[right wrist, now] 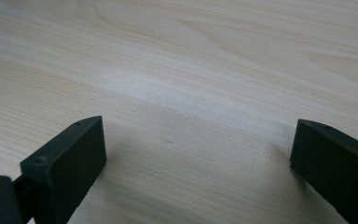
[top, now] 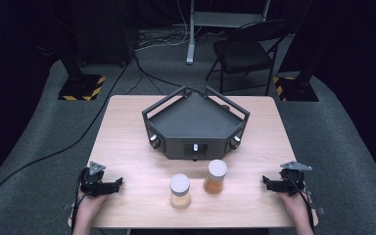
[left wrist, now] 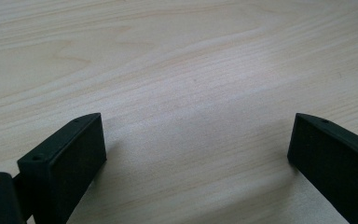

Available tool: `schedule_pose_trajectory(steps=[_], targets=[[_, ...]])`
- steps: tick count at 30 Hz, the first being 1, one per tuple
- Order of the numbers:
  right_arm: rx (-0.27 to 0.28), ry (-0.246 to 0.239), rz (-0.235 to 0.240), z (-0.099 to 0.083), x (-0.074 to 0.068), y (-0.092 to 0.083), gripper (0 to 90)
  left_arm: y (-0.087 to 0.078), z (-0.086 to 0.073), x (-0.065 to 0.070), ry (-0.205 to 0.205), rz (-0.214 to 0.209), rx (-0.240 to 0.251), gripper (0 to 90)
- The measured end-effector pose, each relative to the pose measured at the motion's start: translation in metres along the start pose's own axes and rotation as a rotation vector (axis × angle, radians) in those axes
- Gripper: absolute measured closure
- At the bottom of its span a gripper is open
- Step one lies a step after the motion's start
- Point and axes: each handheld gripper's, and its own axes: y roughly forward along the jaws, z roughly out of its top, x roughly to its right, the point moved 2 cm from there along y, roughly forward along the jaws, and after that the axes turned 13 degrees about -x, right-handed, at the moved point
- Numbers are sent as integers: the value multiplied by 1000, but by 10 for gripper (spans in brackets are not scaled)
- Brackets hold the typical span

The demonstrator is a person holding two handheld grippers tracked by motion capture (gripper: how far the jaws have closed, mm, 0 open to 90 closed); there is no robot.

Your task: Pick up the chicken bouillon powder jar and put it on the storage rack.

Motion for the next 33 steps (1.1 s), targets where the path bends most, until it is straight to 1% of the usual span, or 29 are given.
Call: schedule_pose_trajectory(steps=[30,33], targets=[[-1,0,1,0,0,0,23,0,0,-1,8,-5,-1,36],[-1,0,1,0,0,0,23,-1,-1,-2,23,-7,1,44]])
